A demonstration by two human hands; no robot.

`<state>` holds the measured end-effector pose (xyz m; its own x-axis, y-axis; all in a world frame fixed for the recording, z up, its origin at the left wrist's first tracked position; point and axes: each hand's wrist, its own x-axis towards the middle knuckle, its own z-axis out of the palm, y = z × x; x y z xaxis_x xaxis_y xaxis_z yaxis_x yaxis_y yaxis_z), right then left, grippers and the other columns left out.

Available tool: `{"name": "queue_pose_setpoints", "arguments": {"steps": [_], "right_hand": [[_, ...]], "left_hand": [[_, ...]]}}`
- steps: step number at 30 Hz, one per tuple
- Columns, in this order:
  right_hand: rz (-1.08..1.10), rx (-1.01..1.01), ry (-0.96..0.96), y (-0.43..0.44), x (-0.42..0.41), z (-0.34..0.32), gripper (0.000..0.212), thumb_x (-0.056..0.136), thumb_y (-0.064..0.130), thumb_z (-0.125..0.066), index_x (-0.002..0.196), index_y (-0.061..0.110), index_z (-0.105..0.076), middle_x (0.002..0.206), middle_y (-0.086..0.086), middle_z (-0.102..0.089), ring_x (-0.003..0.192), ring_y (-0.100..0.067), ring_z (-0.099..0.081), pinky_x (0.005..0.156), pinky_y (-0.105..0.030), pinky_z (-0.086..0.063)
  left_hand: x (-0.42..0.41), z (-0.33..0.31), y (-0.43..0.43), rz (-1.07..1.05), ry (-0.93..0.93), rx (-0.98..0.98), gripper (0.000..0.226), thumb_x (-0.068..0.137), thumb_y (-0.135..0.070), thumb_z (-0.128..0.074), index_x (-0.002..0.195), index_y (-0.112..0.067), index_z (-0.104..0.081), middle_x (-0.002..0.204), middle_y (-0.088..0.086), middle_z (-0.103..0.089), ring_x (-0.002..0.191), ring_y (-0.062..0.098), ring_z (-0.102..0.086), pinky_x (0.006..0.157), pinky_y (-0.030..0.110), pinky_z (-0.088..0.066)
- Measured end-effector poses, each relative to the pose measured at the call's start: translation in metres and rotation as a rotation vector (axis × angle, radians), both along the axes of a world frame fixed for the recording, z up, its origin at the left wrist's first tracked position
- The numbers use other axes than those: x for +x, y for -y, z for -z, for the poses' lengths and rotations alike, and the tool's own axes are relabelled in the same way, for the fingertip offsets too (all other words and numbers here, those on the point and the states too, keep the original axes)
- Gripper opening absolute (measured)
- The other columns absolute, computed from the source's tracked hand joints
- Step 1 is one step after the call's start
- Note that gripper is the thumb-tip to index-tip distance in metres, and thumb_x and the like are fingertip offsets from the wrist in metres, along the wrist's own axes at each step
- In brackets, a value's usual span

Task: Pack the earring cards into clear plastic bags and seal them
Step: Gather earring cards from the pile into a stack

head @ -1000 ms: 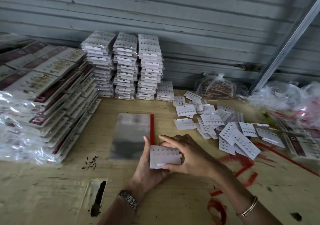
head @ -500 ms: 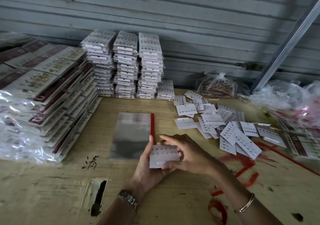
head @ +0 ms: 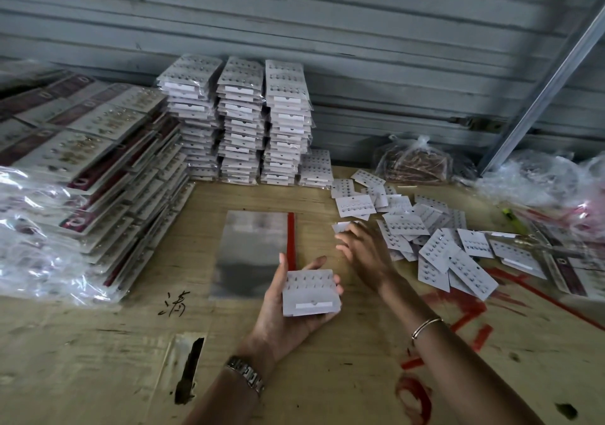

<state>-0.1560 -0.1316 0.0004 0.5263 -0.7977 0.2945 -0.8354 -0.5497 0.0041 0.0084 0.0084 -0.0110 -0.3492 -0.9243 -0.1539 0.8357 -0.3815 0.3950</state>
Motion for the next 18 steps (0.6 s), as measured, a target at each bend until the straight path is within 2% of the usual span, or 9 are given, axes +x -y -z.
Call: {"name": "queue_pose_setpoints", "arguments": {"steps": [3, 7, 8, 9, 11, 12, 14, 16, 18], "right_hand": [[-0.035, -0.028, -0.043, 0.005, 0.002, -0.003, 0.026, 0.093, 0.025, -0.064, 0.115, 0.011, -0.07, 0.114, -0.003, -0.064, 0.107, -0.021, -0.056, 0.089, -0.035, -0.048], [-0.042, -0.154, -0.071, 0.002, 0.002, -0.009, 0.007, 0.082, 0.016, -0.077, 0.085, 0.011, -0.072, 0.089, -0.003, -0.068, 0.083, -0.017, -0.057, 0.069, -0.03, -0.048], [-0.04, -0.153, -0.095, 0.002, 0.002, -0.01, 0.006, 0.082, 0.013, -0.077, 0.084, 0.012, -0.071, 0.088, -0.002, -0.068, 0.081, -0.016, -0.056, 0.066, -0.029, -0.048], [-0.047, -0.146, -0.134, 0.003, 0.001, -0.01, 0.005, 0.085, 0.011, -0.073, 0.089, 0.012, -0.071, 0.093, -0.004, -0.068, 0.085, -0.017, -0.056, 0.069, -0.03, -0.049], [-0.044, -0.138, -0.196, 0.005, -0.001, -0.013, 0.017, 0.09, 0.01, -0.065, 0.107, 0.009, -0.068, 0.109, -0.008, -0.067, 0.099, -0.02, -0.059, 0.082, -0.035, -0.052], [-0.038, -0.174, -0.188, 0.004, -0.001, -0.017, 0.022, 0.089, 0.009, -0.067, 0.11, 0.009, -0.068, 0.111, -0.009, -0.068, 0.1, -0.021, -0.062, 0.084, -0.036, -0.053], [-0.039, -0.286, 0.0, -0.004, -0.002, -0.029, 0.019, 0.078, 0.005, -0.077, 0.097, 0.007, -0.074, 0.089, -0.008, -0.072, 0.078, -0.019, -0.067, 0.065, -0.03, -0.055], [-0.047, -0.429, 0.281, -0.016, -0.003, -0.036, 0.012, 0.073, 0.002, -0.08, 0.081, 0.006, -0.072, 0.07, -0.006, -0.068, 0.057, -0.016, -0.062, 0.047, -0.024, -0.052], [-0.05, -0.425, 0.528, -0.033, -0.004, -0.042, 0.009, 0.076, 0.001, -0.076, 0.082, 0.001, -0.069, 0.071, -0.006, -0.069, 0.054, -0.015, -0.062, 0.045, -0.023, -0.052]], "left_hand": [[0.0, 0.002, 0.001, -0.006, -0.024, 0.002, 0.071, 0.083, -0.065, -0.067, 0.119, -0.004, -0.063, 0.117, 0.027, -0.058, 0.103, 0.037, -0.06, 0.092, 0.05, -0.05], [0.0, 0.005, 0.001, -0.022, -0.038, 0.02, 0.07, 0.081, -0.065, -0.069, 0.112, -0.002, -0.069, 0.116, 0.027, -0.06, 0.101, 0.037, -0.062, 0.09, 0.05, -0.051], [0.0, 0.005, 0.0, -0.025, -0.037, 0.026, 0.07, 0.08, -0.065, -0.069, 0.111, -0.002, -0.07, 0.116, 0.027, -0.06, 0.1, 0.037, -0.063, 0.09, 0.05, -0.051], [0.0, 0.005, 0.0, -0.029, -0.036, 0.03, 0.07, 0.079, -0.065, -0.07, 0.111, -0.002, -0.07, 0.116, 0.027, -0.06, 0.1, 0.037, -0.063, 0.09, 0.05, -0.052], [0.0, 0.003, 0.0, -0.043, -0.029, 0.036, 0.07, 0.078, -0.065, -0.07, 0.109, -0.003, -0.071, 0.116, 0.026, -0.061, 0.099, 0.036, -0.063, 0.09, 0.05, -0.052], [-0.001, 0.002, 0.0, -0.048, -0.025, 0.035, 0.069, 0.077, -0.065, -0.069, 0.108, -0.003, -0.072, 0.115, 0.026, -0.061, 0.099, 0.036, -0.063, 0.09, 0.049, -0.052], [-0.001, 0.0, 0.0, -0.058, -0.009, 0.029, 0.069, 0.077, -0.065, -0.068, 0.107, -0.004, -0.072, 0.115, 0.025, -0.061, 0.099, 0.035, -0.063, 0.092, 0.049, -0.05], [-0.001, 0.0, 0.0, -0.07, 0.013, 0.014, 0.067, 0.079, -0.066, -0.066, 0.107, -0.005, -0.071, 0.114, 0.024, -0.061, 0.1, 0.034, -0.062, 0.094, 0.047, -0.048], [-0.001, 0.0, 0.001, -0.102, 0.024, 0.007, 0.064, 0.082, -0.066, -0.063, 0.107, -0.007, -0.066, 0.115, 0.023, -0.059, 0.101, 0.033, -0.06, 0.093, 0.046, -0.047]]}}
